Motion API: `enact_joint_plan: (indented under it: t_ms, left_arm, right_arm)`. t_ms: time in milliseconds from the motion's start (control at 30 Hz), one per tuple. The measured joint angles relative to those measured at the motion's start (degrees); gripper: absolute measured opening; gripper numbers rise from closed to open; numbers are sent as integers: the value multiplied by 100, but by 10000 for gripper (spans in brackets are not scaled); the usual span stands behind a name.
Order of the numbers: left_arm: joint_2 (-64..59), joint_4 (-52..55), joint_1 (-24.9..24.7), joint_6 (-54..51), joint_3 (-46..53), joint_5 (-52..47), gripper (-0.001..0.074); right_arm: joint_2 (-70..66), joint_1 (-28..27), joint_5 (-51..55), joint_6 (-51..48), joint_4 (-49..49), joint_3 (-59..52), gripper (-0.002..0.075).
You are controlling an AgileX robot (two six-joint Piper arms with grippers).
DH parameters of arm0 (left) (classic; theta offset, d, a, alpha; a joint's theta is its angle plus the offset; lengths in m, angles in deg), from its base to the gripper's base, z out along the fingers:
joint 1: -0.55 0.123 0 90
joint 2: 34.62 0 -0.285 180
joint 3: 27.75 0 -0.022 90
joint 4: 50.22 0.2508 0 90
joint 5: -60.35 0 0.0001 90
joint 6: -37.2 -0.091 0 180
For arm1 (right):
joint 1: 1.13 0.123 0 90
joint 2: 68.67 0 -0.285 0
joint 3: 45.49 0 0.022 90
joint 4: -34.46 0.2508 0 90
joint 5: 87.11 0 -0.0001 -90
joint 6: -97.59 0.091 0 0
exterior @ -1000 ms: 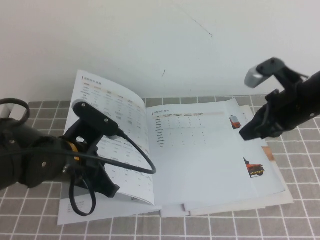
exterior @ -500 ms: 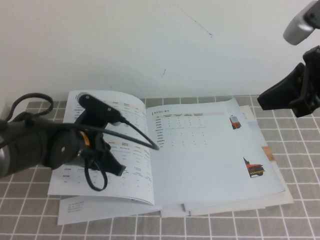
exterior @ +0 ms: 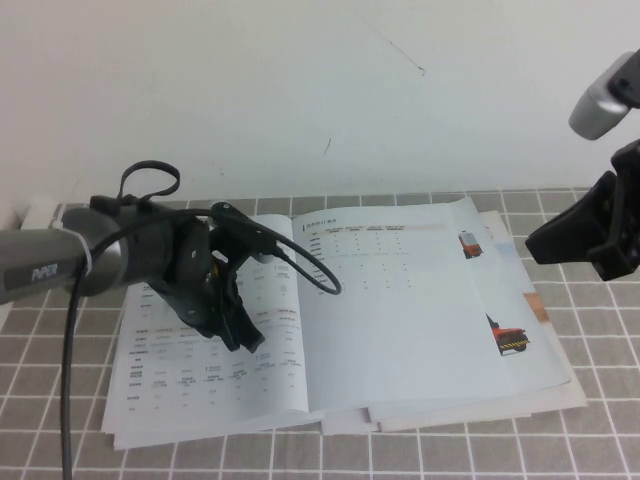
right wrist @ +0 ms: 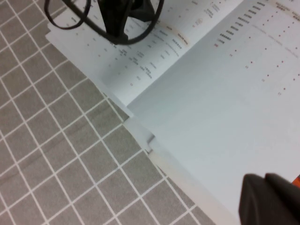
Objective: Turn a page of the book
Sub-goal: Open the closed book
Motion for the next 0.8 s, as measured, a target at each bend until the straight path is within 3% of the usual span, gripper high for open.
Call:
enact_joint_plan:
  t_ms: [367, 800]
  left_arm:
    - [-249, -1719, 538, -1206, -110, -143, -4]
    - [1350, -1967, 567, -1435, -28, -222, -4]
  right_arm:
    - [0, 0, -174, 0, -52, -184, -1]
    - [538, 0, -566, -10, -76, -184, -1]
